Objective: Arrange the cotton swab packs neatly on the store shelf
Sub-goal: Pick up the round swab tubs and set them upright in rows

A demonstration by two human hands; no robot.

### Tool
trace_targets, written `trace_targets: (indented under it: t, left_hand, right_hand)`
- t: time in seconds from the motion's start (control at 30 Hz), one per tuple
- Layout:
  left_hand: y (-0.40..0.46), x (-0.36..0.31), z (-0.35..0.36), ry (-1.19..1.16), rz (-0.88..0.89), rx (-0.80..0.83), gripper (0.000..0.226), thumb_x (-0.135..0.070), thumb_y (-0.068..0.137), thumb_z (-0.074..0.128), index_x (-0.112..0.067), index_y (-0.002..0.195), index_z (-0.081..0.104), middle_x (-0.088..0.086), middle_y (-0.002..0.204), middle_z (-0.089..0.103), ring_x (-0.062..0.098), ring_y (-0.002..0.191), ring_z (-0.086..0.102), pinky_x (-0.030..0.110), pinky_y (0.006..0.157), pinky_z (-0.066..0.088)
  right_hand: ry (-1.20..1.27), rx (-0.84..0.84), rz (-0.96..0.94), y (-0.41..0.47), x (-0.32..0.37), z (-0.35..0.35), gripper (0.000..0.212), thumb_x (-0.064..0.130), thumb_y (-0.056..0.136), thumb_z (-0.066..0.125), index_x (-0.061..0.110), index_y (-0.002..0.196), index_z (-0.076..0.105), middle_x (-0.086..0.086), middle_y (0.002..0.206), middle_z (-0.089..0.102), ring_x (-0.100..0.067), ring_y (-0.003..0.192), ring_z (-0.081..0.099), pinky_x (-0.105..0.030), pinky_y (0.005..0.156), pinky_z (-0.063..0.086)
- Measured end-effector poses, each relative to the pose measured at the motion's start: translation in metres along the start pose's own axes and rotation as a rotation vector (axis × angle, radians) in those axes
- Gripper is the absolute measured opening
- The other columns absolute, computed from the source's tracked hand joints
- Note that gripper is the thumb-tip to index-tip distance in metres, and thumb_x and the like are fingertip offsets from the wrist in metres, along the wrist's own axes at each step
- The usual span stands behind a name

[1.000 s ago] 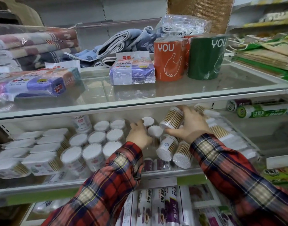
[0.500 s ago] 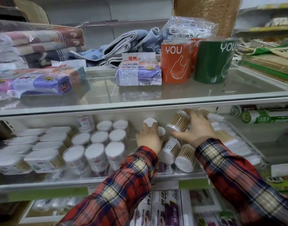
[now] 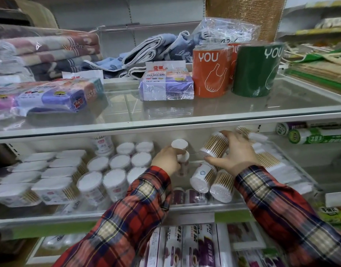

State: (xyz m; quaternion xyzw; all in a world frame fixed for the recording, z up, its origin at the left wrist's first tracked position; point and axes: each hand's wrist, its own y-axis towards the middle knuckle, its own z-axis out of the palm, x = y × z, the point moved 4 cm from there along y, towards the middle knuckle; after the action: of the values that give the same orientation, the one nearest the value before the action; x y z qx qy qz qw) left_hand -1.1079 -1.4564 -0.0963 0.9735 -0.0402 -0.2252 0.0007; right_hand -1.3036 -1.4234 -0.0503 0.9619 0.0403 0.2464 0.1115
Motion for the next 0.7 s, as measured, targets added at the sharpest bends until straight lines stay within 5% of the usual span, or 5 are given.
trace_targets:
  t: [0.17, 0.3, 0.5, 0.7]
  left_hand:
    - [0.001, 0.003, -0.001, -0.102, 0.015, 0.090, 0.057, 0.000, 0.079, 0.061, -0.027, 0.130, 0.059, 0.004, 0.144, 0.049, 0.021, 0.132, 0.045, 0.026, 0.107, 0.037]
    - [-0.003, 0.001, -0.002, -0.132, 0.051, 0.076, 0.049, -0.005, 0.082, 0.064, -0.021, 0.128, 0.061, 0.003, 0.134, 0.057, 0.021, 0.125, 0.051, 0.016, 0.092, 0.034]
    - [-0.007, 0.002, 0.006, -0.207, -0.045, -0.020, 0.050, -0.043, 0.076, 0.073, -0.033, 0.123, 0.060, 0.006, 0.131, 0.057, 0.024, 0.118, 0.055, 0.037, 0.101, 0.044]
    - [-0.004, 0.003, 0.009, -0.221, -0.076, -0.083, 0.039, -0.027, 0.082, 0.071, -0.031, 0.120, 0.063, 0.005, 0.129, 0.048, 0.025, 0.118, 0.053, 0.027, 0.098, 0.039]
  right_hand:
    - [-0.003, 0.017, -0.002, 0.000, 0.003, 0.002, 0.089, 0.058, 0.066, 0.073, 0.021, 0.138, 0.034, -0.006, 0.138, 0.044, -0.024, 0.123, 0.046, -0.041, 0.104, 0.040]
    - [-0.008, 0.022, -0.001, 0.000, 0.004, 0.004, 0.089, 0.056, 0.066, 0.073, 0.022, 0.137, 0.033, -0.005, 0.136, 0.046, -0.024, 0.120, 0.048, -0.041, 0.103, 0.042]
    - [-0.013, 0.032, 0.013, -0.001, 0.003, 0.005, 0.089, 0.056, 0.066, 0.073, 0.023, 0.138, 0.033, -0.005, 0.135, 0.047, -0.024, 0.118, 0.050, -0.041, 0.101, 0.044]
    - [-0.015, 0.026, 0.011, -0.001, 0.003, 0.004, 0.089, 0.058, 0.066, 0.073, 0.022, 0.137, 0.034, -0.005, 0.135, 0.047, -0.024, 0.119, 0.050, -0.041, 0.102, 0.043]
